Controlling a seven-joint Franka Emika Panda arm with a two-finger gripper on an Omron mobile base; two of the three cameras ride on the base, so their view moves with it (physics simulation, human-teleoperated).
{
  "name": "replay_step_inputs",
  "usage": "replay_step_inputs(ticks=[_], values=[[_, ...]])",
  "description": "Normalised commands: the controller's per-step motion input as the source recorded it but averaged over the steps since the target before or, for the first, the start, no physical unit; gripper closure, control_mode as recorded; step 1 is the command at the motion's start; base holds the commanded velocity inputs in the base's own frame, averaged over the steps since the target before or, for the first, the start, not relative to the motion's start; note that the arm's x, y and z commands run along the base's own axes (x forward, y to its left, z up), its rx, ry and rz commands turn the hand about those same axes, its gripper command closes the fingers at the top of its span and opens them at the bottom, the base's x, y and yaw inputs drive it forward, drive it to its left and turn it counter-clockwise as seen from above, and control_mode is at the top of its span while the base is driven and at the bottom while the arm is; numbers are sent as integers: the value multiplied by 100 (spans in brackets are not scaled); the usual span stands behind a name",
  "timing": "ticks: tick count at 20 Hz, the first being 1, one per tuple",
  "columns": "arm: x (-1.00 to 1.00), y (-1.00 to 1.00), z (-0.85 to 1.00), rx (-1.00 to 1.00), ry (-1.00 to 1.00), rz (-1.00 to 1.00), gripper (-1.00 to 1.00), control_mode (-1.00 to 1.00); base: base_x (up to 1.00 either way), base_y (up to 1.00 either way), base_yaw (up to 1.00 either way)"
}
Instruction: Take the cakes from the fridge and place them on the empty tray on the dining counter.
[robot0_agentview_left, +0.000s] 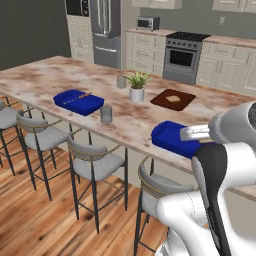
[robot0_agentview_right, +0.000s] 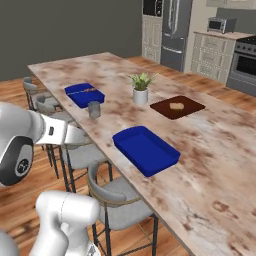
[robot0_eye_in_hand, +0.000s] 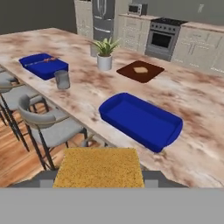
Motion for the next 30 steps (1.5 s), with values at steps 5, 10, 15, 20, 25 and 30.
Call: replay_step_inputs(ticks=[5,10,15,20,25,30], values=[[30,-28,0,8,3,22,100,-100,0,0,0],[49,-5,0,2,11,14,100,-100,0,0,0],[42,-24,-6,4,3,12,100,-100,0,0,0],[25,-52,-31,5,0,14,100,-100,0,0,0],[33,-45,-49,0,6,13,100,-100,0,0,0],[47,-26,-44,0,9,12,100,-100,0,0,0]])
